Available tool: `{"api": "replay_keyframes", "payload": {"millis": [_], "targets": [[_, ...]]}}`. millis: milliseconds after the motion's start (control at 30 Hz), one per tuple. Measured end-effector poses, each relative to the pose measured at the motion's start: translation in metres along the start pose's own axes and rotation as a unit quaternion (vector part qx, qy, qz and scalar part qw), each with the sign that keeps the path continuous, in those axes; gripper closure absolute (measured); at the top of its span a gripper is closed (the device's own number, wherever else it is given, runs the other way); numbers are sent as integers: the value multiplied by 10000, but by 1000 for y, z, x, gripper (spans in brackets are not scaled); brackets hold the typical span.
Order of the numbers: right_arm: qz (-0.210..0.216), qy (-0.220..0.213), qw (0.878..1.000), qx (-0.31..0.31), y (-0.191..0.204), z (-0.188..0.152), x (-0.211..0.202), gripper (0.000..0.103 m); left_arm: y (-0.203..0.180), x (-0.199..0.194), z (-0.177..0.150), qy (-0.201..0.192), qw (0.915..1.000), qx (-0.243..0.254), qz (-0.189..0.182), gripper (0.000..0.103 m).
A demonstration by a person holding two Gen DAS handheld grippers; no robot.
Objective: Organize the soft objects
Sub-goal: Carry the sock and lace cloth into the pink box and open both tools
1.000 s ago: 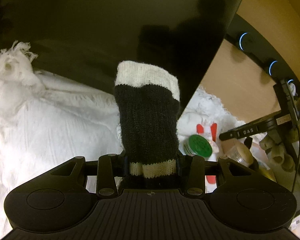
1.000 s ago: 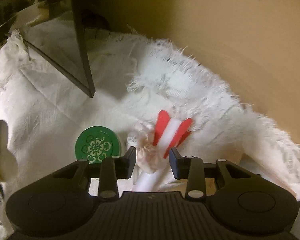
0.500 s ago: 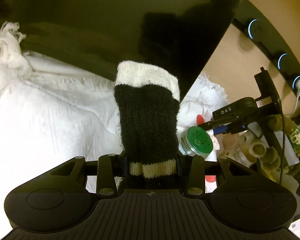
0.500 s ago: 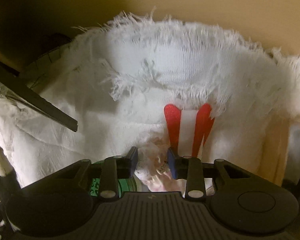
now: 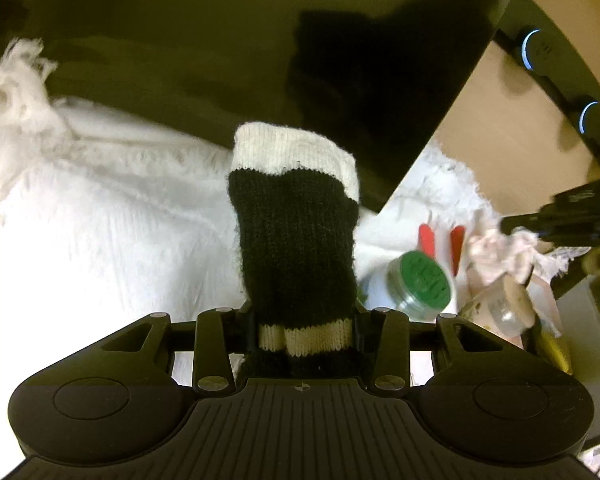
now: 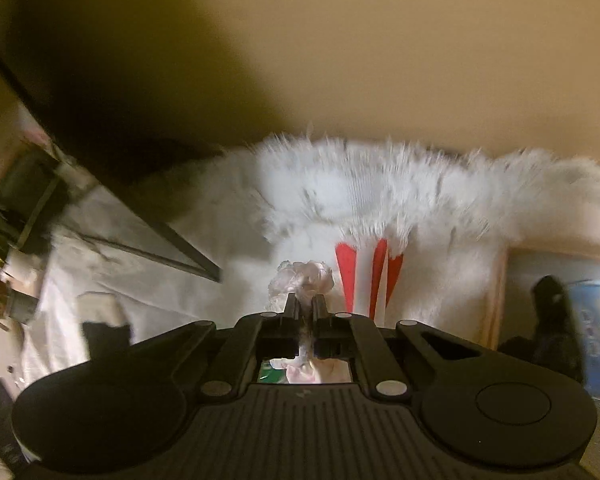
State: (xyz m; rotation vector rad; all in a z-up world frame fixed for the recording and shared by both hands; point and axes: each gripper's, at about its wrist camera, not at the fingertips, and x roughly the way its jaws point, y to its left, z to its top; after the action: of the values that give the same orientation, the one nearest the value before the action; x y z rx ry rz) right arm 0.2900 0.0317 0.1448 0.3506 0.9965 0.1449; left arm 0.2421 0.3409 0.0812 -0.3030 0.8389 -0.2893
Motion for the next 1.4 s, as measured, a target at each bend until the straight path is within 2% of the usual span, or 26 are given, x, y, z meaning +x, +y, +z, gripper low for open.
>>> {"api": "replay_keyframes", "payload": {"millis": [167, 400, 533, 667, 800, 833, 900, 1067, 1167, 1300, 1400], "targets": [[241, -567, 9981, -43, -2, -1, -66, 98, -23, -8, 13, -154, 9994, 195, -227, 58], [318, -1193, 9923, -81, -28, -20, -145, 98, -84, -12, 23, -175, 9939, 813, -720, 58], [40, -1594, 9872, -60, -53, -37, -181, 97, -130, -9, 26, -106, 9860, 1195, -1159, 58], [-428, -1988, 9791, -60, -81, -56, -204, 97, -191, 8, 26, 83, 9723, 1615, -1688, 57], [-433, -1989, 9783, 374, -115, -70, -199, 97, -253, 39, 24, 133, 9574, 1813, -2244, 53], [-525, -1979, 9778, 455, -124, -73, -194, 97, -265, 52, 22, 110, 9567, 1784, -2296, 53], [-665, -1895, 9777, 612, -138, -80, -180, 97, -290, 85, 14, 365, 9535, 1771, -2410, 53], [-957, -1636, 9757, 1101, -179, -90, -133, 97, -325, 155, -29, 990, 9502, 2164, -2014, 48], [-1007, -1501, 9735, 1403, -201, -85, -108, 97, -323, 177, -44, 1059, 9513, 2292, -1771, 47], [-1268, -1284, 9734, 1409, -211, -78, -74, 97, -316, 177, -37, 1079, 9540, 2036, -1920, 47], [-1594, -1018, 9738, 1266, -215, -74, -49, 97, -323, 165, -26, 935, 9542, 2145, -1864, 48]]}}
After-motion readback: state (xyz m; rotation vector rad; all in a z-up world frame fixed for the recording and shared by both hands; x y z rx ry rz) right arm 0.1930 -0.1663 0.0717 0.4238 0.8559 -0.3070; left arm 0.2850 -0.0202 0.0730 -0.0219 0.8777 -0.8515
